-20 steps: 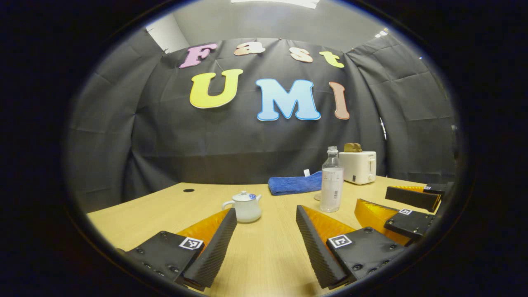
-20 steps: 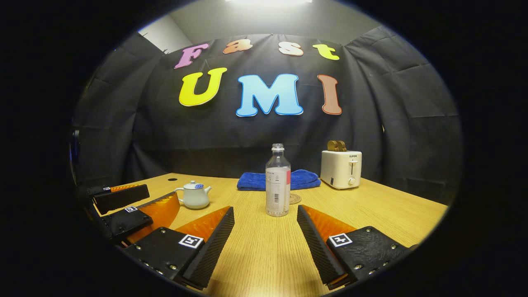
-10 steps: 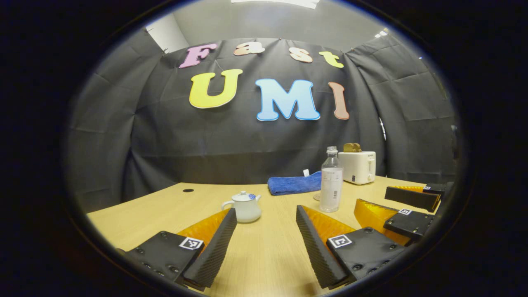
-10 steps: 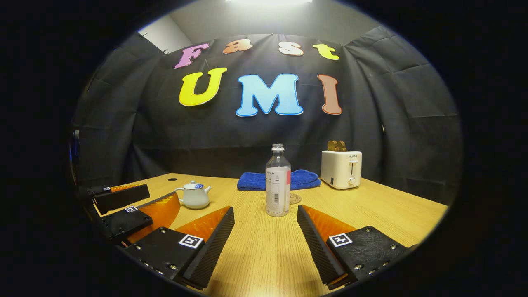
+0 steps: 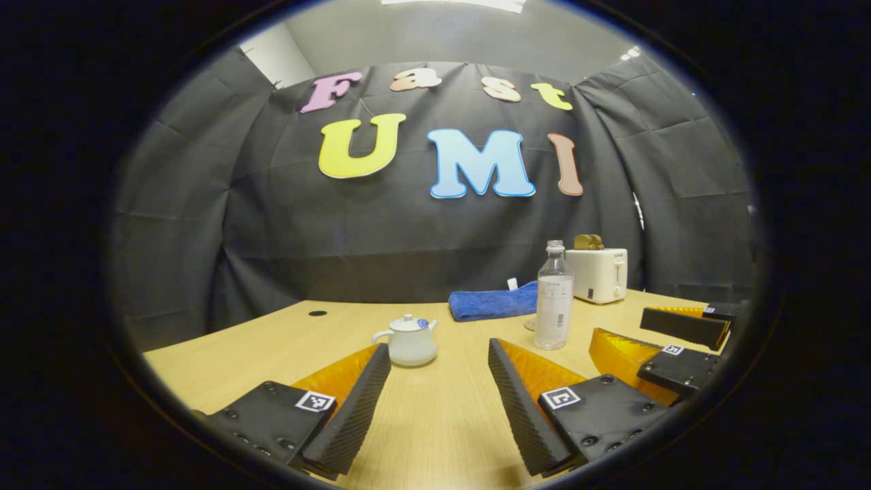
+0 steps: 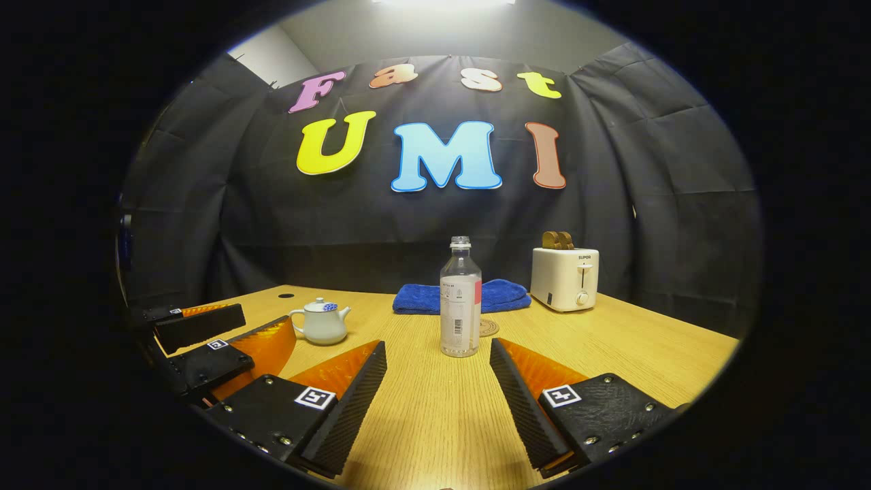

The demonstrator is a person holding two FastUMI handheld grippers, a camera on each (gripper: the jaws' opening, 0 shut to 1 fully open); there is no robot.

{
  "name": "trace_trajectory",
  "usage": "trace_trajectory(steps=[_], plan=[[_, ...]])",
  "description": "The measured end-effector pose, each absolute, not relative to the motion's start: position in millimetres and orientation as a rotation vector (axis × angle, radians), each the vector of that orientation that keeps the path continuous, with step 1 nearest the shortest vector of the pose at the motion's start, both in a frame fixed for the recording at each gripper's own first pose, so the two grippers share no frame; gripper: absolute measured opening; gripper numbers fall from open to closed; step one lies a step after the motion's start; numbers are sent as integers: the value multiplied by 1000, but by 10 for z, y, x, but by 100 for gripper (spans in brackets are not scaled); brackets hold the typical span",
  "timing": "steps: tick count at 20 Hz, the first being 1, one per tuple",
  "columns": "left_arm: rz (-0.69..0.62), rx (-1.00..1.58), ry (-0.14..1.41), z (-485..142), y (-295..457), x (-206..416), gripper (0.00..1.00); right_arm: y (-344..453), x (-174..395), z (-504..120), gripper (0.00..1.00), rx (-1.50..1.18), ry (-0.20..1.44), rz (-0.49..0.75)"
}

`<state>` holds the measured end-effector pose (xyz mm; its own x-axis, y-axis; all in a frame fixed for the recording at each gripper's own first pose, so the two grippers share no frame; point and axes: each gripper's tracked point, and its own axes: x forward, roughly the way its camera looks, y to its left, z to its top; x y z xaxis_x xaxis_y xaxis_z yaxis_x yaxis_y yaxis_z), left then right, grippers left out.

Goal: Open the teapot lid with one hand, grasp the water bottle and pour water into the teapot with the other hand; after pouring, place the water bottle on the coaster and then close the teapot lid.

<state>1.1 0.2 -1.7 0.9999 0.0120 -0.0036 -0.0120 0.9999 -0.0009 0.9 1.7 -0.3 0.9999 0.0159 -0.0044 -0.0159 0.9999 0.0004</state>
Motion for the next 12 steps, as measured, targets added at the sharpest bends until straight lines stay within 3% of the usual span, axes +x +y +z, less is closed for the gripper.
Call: trace_trajectory(steps=[4, 12], plan=[[-66, -3, -6, -21, -42, -24, 98, 30, 13, 31, 95, -1, 2, 10], [-60, -11, 47, -90, 202, 518, 100, -56, 363, -24, 95, 38, 76, 28]])
